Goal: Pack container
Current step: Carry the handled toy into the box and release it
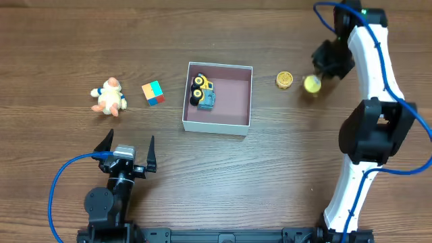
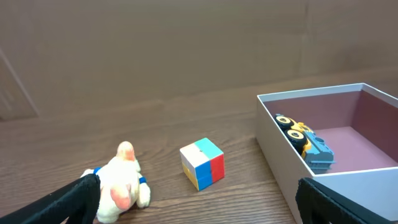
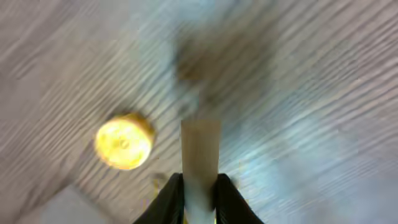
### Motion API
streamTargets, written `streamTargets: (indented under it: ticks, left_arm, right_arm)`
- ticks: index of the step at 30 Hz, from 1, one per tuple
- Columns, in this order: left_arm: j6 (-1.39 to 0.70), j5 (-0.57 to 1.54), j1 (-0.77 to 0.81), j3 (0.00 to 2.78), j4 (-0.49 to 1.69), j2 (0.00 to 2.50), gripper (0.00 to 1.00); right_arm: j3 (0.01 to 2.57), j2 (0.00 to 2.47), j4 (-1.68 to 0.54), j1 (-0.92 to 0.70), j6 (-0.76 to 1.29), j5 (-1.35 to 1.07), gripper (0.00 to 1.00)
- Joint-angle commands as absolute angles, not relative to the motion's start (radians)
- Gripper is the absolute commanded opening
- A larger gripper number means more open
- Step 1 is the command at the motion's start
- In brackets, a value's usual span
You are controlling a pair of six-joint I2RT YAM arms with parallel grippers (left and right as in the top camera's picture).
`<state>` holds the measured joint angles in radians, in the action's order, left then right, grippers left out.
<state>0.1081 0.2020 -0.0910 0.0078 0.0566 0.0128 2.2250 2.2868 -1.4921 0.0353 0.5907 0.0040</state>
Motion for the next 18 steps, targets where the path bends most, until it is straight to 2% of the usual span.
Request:
streamTargets:
  ticks: [1, 8, 11, 18]
  left_arm:
    - [0.116, 0.200, -0.089, 0.005, 0.056, 0.004, 1.00]
    - [0.116, 0.200, -0.089, 0.005, 0.056, 0.004, 1.00]
    - [0.116, 0.200, -0.089, 0.005, 0.056, 0.004, 1.00]
    - [0.116, 0.200, -0.089, 0.005, 0.056, 0.004, 1.00]
  right_arm:
    - [2.371, 2.289, -1.559, -0.072, 0.540, -0.001, 0.04]
    - [2.429, 2.289, -1.588, -0.327, 0.470, 0.007, 0.04]
    - [2.427, 2.289, -1.576, -0.424, 0.471, 0.049, 0.08]
    - [2.310, 2.300, -1.473, -0.476, 0.471, 0.059, 0.17]
